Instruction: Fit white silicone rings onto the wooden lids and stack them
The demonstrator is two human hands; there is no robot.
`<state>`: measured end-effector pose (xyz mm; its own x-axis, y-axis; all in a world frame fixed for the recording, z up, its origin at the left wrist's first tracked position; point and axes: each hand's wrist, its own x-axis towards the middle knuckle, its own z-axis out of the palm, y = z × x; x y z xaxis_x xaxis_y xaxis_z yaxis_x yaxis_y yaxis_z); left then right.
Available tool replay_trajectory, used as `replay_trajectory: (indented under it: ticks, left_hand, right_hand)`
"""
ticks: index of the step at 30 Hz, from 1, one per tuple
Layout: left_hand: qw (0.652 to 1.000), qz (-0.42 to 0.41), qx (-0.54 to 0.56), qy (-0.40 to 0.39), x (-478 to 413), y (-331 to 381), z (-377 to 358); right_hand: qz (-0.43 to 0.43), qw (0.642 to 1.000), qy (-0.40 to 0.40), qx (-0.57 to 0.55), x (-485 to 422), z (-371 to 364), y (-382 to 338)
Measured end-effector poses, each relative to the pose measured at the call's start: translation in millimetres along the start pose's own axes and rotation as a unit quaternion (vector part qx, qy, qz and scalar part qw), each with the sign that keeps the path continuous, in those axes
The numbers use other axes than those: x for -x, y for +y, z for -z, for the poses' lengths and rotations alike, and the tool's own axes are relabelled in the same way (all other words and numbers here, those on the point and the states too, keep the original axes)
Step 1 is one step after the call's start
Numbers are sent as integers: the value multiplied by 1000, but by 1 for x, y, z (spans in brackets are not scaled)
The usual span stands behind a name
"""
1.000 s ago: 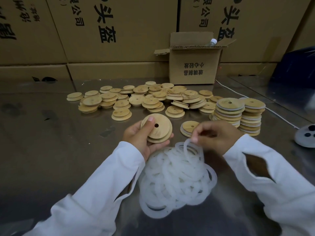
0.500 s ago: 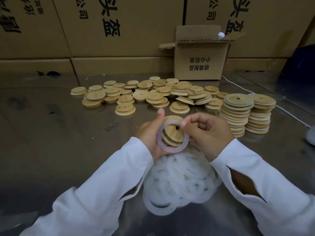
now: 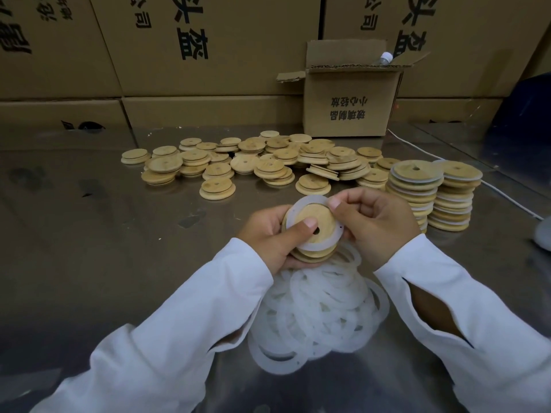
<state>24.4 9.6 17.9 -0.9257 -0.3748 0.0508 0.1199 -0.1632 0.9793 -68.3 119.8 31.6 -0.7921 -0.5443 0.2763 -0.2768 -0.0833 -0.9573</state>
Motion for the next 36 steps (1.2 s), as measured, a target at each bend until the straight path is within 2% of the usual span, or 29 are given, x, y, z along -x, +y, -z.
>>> replay_trajectory:
  ticks: [5, 13, 21, 27, 31, 36]
  left_hand:
    - [1000, -4, -11, -5, 0, 0, 1]
    - [1000, 7, -12, 5, 0, 3, 0]
    - [998, 52, 27, 27, -2, 4, 0]
    - [999, 26, -17, 29, -2, 3, 1]
    - [996, -6, -82, 39, -1, 0, 1]
    - [996, 11, -73, 56, -2, 0, 1]
  right_hand:
    - [-33, 999, -3, 1, -2, 3, -1]
    - [25, 999, 3, 29, -1, 1, 0]
    - [1, 994, -12, 107, -3, 1, 7]
    - [-24, 995, -17, 91, -4, 3, 6]
    - [-9, 998, -14, 63, -3, 3, 1]
    - [-13, 997, -26, 78, -1, 2, 0]
